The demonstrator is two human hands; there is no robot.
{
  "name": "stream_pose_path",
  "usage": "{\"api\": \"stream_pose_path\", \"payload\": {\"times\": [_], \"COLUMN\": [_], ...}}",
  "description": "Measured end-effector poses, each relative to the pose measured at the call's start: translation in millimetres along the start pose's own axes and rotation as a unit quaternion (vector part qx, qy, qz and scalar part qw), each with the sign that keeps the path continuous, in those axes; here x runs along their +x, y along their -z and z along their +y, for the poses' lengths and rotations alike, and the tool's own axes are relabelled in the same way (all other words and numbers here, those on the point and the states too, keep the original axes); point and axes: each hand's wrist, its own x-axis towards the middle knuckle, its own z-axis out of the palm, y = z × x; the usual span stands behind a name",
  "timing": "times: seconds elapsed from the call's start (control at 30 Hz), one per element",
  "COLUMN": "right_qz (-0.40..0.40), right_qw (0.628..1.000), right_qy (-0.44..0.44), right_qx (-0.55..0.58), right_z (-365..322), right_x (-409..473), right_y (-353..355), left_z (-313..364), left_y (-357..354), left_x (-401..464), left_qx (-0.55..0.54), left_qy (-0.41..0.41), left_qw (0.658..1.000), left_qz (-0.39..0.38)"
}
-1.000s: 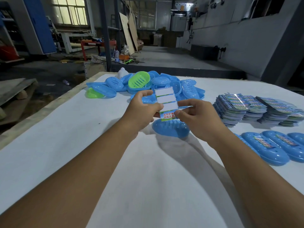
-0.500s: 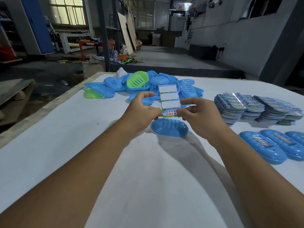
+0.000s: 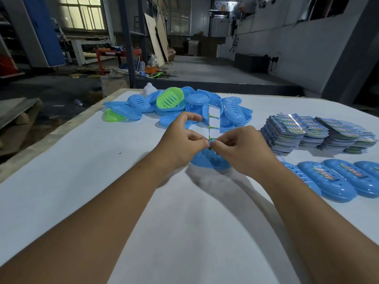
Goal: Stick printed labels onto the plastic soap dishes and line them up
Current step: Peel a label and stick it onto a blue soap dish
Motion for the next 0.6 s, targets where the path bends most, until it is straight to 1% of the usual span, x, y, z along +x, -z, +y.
{"api": "stream_pose_path", "payload": {"times": [0.13, 0.37, 0.6], "right_qz": [-0.005, -0.002, -0.006], "right_qw": [1.000, 0.999, 1.000], "right_qy": [-0.006, -0.017, -0.002], "right_qx": [-0.028, -0.046, -0.021], "right_z": [-3.9, -6.9, -3.9], "right_x": [-1.5, -2.8, -1.4], "right_y": [0.9, 2.2, 0.3], "left_z": [0.5, 1.9, 0.0], "left_y": [-2.9, -6.9, -5.9], "left_x": [-1.8, -2.8, -0.3], "left_qx": [0.016, 0.047, 0.047], "left_qy": [-0.015, -0.029, -0.019], "left_qw": [1.000, 0.998, 0.999], "left_qz": [0.002, 0.000, 0.018]}}
